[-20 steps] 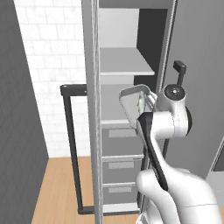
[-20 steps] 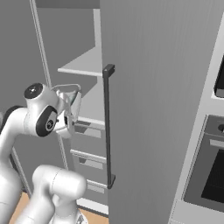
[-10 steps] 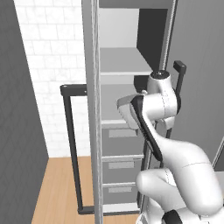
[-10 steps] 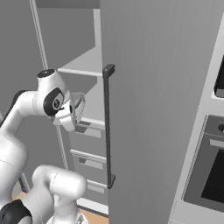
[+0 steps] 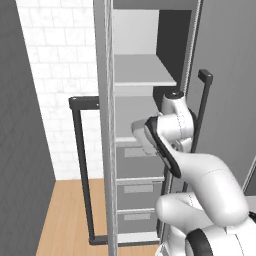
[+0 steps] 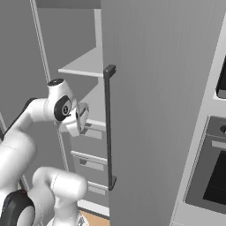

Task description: Take the meat container that has the fish and place it on the second highest rack of the freezer. Then take the vegetable container that has the corn and eggplant and place it on the highest rack of the freezer.

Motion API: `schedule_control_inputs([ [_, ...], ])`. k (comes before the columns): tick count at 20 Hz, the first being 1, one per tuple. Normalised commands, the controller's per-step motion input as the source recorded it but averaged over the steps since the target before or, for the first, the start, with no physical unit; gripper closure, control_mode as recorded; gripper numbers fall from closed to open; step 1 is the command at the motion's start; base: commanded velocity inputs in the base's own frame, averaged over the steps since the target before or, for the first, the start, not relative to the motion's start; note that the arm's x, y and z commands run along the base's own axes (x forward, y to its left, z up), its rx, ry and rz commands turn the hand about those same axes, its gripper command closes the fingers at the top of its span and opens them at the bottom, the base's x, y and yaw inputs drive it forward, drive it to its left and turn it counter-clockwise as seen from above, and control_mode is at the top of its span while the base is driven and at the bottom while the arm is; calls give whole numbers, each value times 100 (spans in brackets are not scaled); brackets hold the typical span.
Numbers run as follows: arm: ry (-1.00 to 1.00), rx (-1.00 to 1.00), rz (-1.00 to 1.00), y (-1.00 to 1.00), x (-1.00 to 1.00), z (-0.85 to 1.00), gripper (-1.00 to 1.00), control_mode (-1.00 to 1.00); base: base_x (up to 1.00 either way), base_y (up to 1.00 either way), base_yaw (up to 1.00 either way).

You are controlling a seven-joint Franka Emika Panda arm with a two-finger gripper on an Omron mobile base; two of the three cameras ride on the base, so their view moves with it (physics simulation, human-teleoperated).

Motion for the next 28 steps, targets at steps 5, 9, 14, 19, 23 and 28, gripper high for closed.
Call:
schedule_control_inputs([
  [5,-13,0,0,1,52,-48,100,-100,0,0,0],
  [9,-13,0,-2,27,66,-6,100,-100,0,0,0],
  [14,-9,0,-4,23,58,8,100,-100,0,0,0],
  [19,0,3,-3,0,28,48,100,-100,0,0,0],
  [23,0,2,-3,-1,29,26,100,-100,0,0,0],
  [28,2,3,0,-24,15,11,100,-100,0,0,0],
])
